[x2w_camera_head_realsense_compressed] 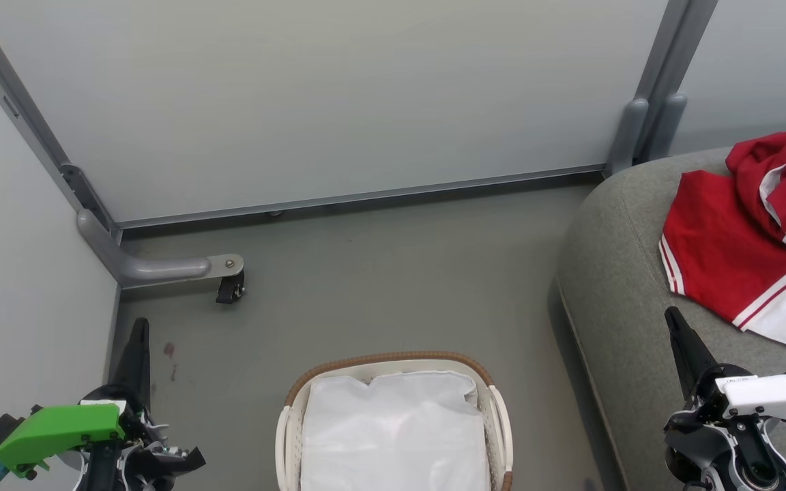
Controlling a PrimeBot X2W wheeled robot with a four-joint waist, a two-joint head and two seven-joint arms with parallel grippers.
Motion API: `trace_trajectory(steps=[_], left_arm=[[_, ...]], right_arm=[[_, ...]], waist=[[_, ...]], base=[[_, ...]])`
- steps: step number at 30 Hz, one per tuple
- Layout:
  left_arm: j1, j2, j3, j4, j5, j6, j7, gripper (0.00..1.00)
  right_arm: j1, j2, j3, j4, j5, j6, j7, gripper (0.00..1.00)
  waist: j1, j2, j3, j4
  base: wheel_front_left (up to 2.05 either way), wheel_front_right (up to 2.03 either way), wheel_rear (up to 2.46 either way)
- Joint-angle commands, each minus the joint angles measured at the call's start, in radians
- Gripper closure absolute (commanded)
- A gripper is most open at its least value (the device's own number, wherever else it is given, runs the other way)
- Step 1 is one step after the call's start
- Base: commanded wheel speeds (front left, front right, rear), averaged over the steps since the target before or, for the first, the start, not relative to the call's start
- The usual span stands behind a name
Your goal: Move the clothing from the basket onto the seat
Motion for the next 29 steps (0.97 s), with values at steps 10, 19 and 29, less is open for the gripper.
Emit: trace_trajectory(steps=[10, 19, 29], left_arm=[[-0.011, 0.005, 0.002, -0.002, -0.003, -0.004, 0.003, 1.0], [-0.011, 0.005, 0.002, -0.002, -0.003, -0.004, 0.003, 1.0], [-0.011, 0.005, 0.002, -0.002, -0.003, -0.004, 0.003, 1.0]], right_arm=[[-0.008, -0.006, -0.002, -0.004, 0.003, 0.0, 0.003, 1.0], [-0.008, -0.006, -0.002, -0.004, 0.003, 0.0, 0.003, 1.0], [-0.008, -0.006, -0.002, -0.004, 0.003, 0.0, 0.003, 1.0]], waist=[[0.0, 0.0, 0.0, 0.0], [0.0, 0.0, 0.0, 0.0], [0.0, 0.0, 0.0, 0.0]], base=[[0.0, 0.0, 0.0], [0.0, 0.0, 0.0], [0.0, 0.0, 0.0]])
